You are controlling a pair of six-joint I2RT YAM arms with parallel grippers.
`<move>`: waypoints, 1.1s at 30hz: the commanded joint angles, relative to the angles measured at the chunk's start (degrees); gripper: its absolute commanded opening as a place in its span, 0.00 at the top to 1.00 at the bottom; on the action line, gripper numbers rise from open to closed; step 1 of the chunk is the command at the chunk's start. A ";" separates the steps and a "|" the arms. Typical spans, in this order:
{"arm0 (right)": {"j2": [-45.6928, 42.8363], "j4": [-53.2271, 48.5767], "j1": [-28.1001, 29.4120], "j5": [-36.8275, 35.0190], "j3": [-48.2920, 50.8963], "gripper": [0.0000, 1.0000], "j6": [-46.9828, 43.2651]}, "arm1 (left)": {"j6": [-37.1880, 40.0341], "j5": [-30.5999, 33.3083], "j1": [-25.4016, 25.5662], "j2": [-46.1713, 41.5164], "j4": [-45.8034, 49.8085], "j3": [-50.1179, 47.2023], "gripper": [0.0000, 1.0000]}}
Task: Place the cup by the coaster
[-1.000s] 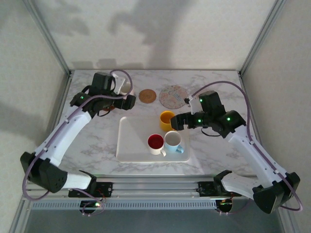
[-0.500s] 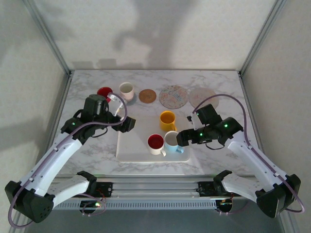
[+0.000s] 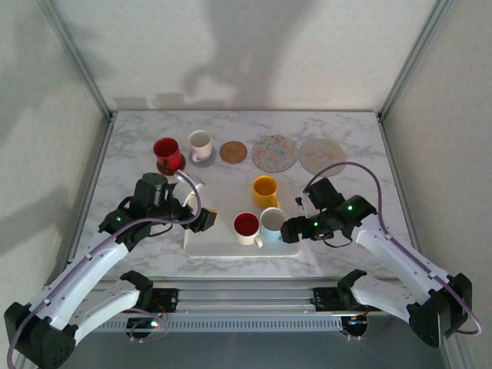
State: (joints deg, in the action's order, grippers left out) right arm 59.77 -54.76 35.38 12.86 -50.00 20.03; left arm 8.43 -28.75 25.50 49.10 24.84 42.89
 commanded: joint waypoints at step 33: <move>17.28 15.80 9.37 -10.41 3.67 0.39 1.08 | 2.38 -2.45 0.80 -0.59 -6.19 -6.07 0.00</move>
State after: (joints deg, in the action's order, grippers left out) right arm 76.07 -40.73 43.92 4.40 -46.89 21.71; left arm 9.93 -30.26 25.80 48.38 20.36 37.36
